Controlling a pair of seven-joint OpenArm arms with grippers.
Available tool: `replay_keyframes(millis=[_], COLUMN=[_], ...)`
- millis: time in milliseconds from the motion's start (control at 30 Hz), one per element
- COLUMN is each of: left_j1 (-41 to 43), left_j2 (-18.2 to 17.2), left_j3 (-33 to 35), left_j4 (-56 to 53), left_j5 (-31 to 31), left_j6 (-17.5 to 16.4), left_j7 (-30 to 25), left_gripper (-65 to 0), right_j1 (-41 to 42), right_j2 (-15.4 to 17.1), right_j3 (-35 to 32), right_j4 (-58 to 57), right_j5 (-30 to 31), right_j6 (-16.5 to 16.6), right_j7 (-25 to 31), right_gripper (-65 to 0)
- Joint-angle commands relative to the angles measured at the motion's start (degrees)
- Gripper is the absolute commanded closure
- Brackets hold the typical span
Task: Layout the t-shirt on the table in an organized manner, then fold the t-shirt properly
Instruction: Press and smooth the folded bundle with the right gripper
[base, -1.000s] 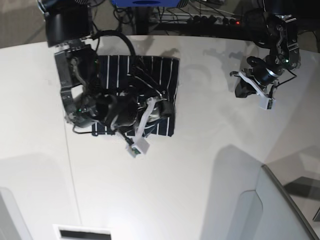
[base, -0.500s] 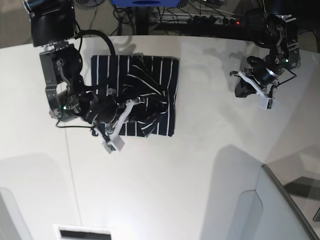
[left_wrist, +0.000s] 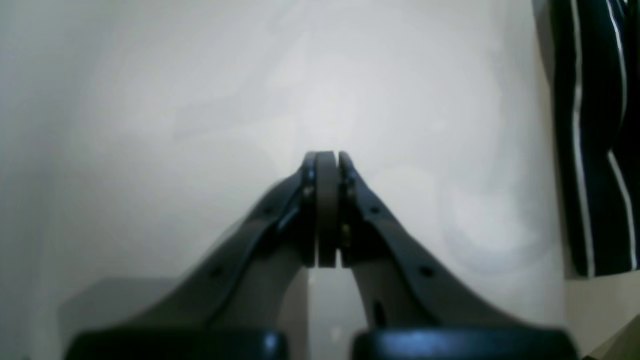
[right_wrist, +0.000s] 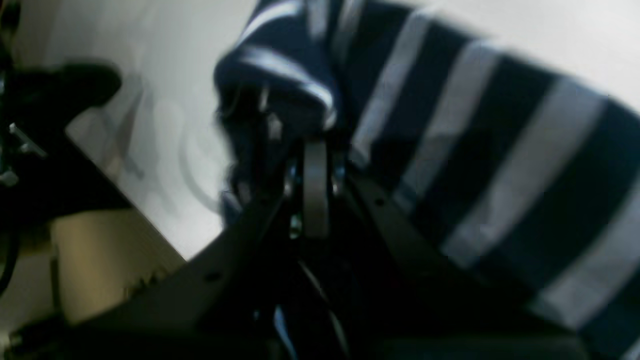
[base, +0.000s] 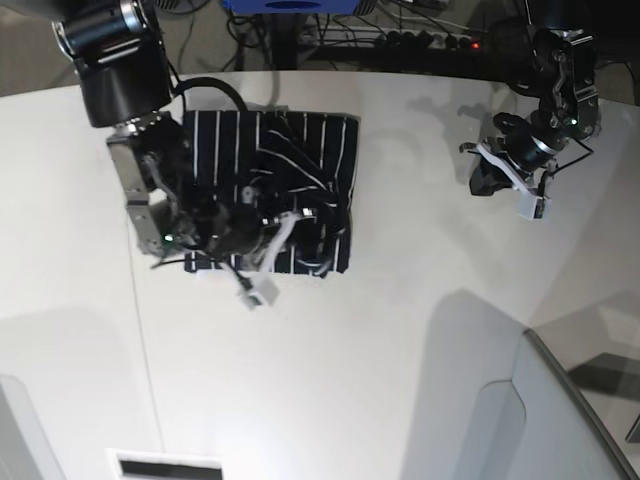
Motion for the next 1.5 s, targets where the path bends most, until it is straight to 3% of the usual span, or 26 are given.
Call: replay_keyframes(millis=[0,100,233,300,433,567,733,900,1000,1200,1467], left_j1=[-0.4,-0.5,-0.5,-0.3,0.2,0.0,-0.5,-1.2,-1.4,-1.8,-2.6], left_j2=[-0.8,-0.8,-0.8,-0.9,-1.9,-1.9,-1.8,-1.7,-1.8,-2.0,-1.8], left_j3=[-0.4,-0.4,-0.4,-0.4,-0.5,-0.5,-0.4,0.0,-0.2,0.1,0.3], left_j4=[0.6,-0.6,-1.7,-1.7,-1.7,-1.3,-1.0,-1.5,-1.5,-1.1,-1.4], left_j5=[-0.8,-0.8,-0.8,-0.8,-0.9,-0.8,-1.1,-0.8,-0.8,-0.8,-0.8], left_j6=[-0.5,-0.5,-0.5,-0.5,-0.5,-0.5,-0.5,-0.5,-0.5,-0.5,-0.5], left_j7=[-1.2,-1.3,-1.3,-1.3,-1.4,-1.4,-1.4,-1.3,-1.3,-1.0,-1.0], left_gripper=[0.0,0.0,0.0,0.0,0.0,0.0,0.0,0.0,0.0,0.0,0.0], right_j1=[2.1,4.3,6.2,5.1,1.2,-2.7,-6.3,-7.7,-7.7,-7.3,-7.3], right_j2=[-1.2,-3.7,-4.0,-3.0,3.5,7.2,8.0,7.5,5.2,2.1,-1.1], right_j3=[-1.0,-3.4,-8.1,-8.2,-8.2,-8.0,-1.6,-1.0,-1.0,-1.1,-1.1], right_j4=[0.0,-2.8,-1.2,2.9,11.9,14.4,14.4,14.4,14.6,14.4,11.8], right_j5=[1.3,1.3,1.3,1.3,1.5,1.6,1.5,1.5,1.6,1.6,1.6], right_j6=[0.5,0.6,0.4,-1.7,-9.3,-10.1,-9.9,-9.9,-9.8,-3.5,-3.0], right_j7=[2.1,3.7,3.5,3.3,-0.9,-0.9,-1.4,-3.0,-6.3,-11.4,-12.7], right_gripper=[-0.5,-0.5,-0.3,-0.3,-0.3,-0.3,-0.3,-0.3,-0.3,-0.2,-0.2])
